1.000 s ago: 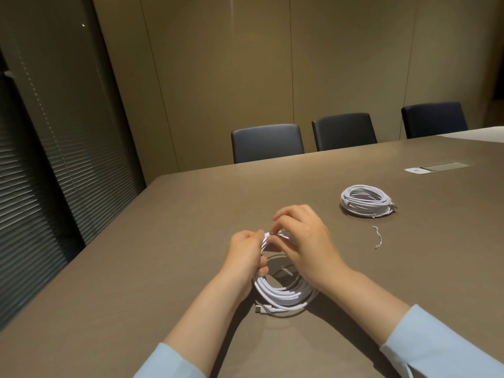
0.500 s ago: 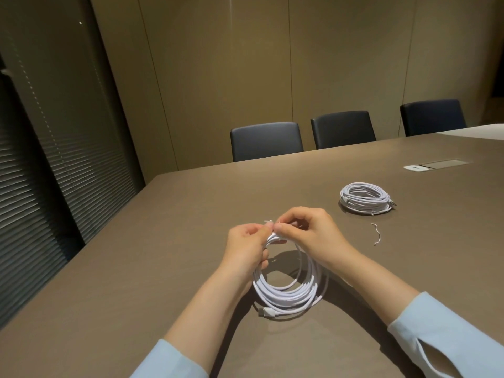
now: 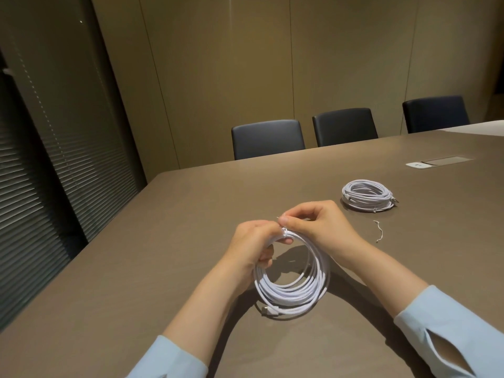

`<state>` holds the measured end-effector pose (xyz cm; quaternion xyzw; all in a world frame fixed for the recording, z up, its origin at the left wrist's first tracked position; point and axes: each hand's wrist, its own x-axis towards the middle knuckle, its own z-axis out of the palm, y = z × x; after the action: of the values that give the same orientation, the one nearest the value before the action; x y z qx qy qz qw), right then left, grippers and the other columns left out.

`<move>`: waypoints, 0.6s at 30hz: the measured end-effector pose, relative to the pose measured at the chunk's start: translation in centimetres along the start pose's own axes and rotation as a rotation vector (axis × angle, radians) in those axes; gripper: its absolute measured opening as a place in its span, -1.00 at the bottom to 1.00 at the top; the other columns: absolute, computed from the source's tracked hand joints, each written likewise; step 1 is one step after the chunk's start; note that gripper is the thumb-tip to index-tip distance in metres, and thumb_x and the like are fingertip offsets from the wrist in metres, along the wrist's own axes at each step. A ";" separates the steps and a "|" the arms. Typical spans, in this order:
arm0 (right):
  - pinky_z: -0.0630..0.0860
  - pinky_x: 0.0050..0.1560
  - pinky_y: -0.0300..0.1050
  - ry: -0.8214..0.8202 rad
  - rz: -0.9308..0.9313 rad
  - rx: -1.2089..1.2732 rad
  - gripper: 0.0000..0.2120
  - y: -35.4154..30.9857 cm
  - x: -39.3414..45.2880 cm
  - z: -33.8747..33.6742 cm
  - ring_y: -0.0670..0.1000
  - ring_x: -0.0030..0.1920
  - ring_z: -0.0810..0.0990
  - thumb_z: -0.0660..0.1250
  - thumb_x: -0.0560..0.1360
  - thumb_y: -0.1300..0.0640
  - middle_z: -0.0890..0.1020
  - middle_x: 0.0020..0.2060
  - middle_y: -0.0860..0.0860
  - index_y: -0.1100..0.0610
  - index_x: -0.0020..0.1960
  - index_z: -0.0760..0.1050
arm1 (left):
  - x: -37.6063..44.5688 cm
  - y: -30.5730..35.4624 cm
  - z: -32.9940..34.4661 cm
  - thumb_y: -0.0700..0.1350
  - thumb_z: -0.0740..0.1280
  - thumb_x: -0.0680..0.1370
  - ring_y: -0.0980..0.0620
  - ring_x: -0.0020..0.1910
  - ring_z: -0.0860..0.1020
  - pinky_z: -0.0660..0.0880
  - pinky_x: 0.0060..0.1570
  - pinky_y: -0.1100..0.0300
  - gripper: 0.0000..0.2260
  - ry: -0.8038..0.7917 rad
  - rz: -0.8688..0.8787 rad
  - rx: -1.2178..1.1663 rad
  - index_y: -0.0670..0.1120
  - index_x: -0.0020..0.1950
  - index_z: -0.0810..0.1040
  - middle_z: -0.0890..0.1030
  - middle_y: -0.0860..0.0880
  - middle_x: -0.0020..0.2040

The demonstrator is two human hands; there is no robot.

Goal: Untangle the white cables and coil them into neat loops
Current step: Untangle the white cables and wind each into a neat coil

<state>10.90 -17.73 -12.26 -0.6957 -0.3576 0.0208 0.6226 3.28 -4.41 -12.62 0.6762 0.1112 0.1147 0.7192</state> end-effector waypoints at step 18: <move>0.55 0.01 -0.06 -0.420 0.392 0.223 -0.82 -1.4 0.2 -3.6 0.05 -0.13 0.64 0.43 0.39 0.21 0.68 -0.13 0.12 0.15 -0.01 0.68 | -0.6 0.0 -0.6 -0.25 0.32 0.54 0.13 -0.51 0.15 0.07 -0.51 0.29 -0.86 -0.221 -0.071 0.026 -0.26 0.00 0.64 0.62 -0.11 -0.25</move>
<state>12.12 -20.77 -10.11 -0.6592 -0.3331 0.3230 0.5918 2.54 -4.04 -12.62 0.6895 0.0567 0.0124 0.7220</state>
